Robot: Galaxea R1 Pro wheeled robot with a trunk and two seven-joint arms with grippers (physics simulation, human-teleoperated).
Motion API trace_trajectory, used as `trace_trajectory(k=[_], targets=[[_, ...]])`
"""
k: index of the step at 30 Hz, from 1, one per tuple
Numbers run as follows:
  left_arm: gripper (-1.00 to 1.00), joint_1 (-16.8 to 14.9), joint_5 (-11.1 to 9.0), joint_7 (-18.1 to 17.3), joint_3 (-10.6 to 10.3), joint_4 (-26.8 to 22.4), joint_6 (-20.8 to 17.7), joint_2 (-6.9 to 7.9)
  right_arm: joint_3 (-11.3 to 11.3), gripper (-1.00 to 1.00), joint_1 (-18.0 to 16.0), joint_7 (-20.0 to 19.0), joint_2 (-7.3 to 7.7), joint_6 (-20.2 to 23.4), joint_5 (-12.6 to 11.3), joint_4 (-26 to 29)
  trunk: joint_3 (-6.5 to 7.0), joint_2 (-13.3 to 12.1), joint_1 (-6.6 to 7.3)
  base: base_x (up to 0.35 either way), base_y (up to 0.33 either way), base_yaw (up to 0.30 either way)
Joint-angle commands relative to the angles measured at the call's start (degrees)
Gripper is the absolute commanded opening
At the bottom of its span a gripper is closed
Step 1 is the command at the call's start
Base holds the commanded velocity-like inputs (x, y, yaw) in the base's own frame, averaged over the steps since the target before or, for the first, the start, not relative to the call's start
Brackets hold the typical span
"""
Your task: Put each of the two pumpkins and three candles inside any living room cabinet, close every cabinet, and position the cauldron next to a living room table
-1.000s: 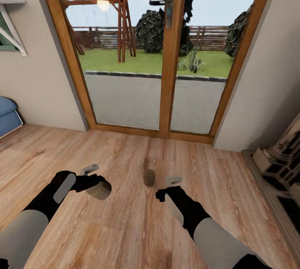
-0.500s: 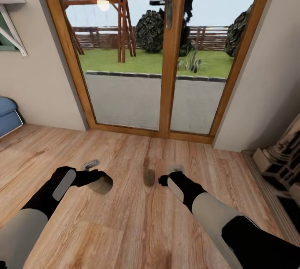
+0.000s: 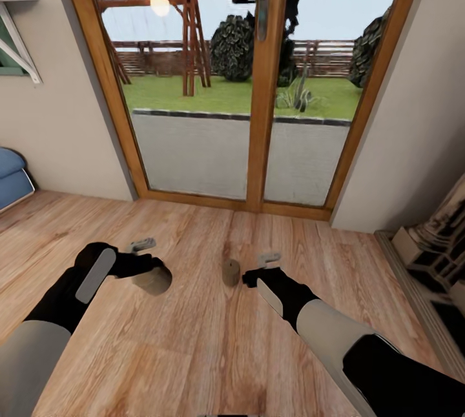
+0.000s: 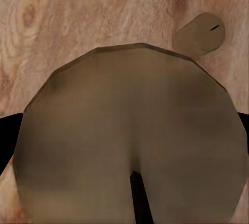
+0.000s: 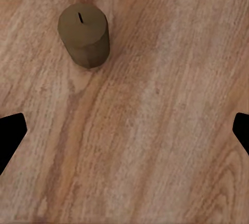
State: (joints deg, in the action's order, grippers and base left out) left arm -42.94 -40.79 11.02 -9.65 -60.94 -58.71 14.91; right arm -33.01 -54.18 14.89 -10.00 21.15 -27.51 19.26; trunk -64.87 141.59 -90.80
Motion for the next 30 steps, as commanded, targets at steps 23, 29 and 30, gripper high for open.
trace_trajectory(k=[23,29,30], targets=[[-1.00,0.0,-5.8,10.0,1.5,-20.0,-0.6,-1.61,-0.3,1.00,0.0,-3.5,0.00,-0.1,-2.0,-0.9,-4.98,1.9,-1.36,0.000,0.000,0.000],[-1.00,0.0,-6.8,10.1,1.7,-18.2,-0.5,1.16,-0.4,1.00,0.0,-4.1,0.00,-0.3,-2.0,-0.9,-6.31,2.0,-1.52,0.000,0.000,0.000],[-1.00,0.0,-7.8,10.1,1.7,-18.1,-0.5,1.56,-0.4,1.00,0.0,-4.2,0.00,-0.6,-2.0,-0.9,-6.53,2.0,-1.54,0.000,0.000,0.000]])
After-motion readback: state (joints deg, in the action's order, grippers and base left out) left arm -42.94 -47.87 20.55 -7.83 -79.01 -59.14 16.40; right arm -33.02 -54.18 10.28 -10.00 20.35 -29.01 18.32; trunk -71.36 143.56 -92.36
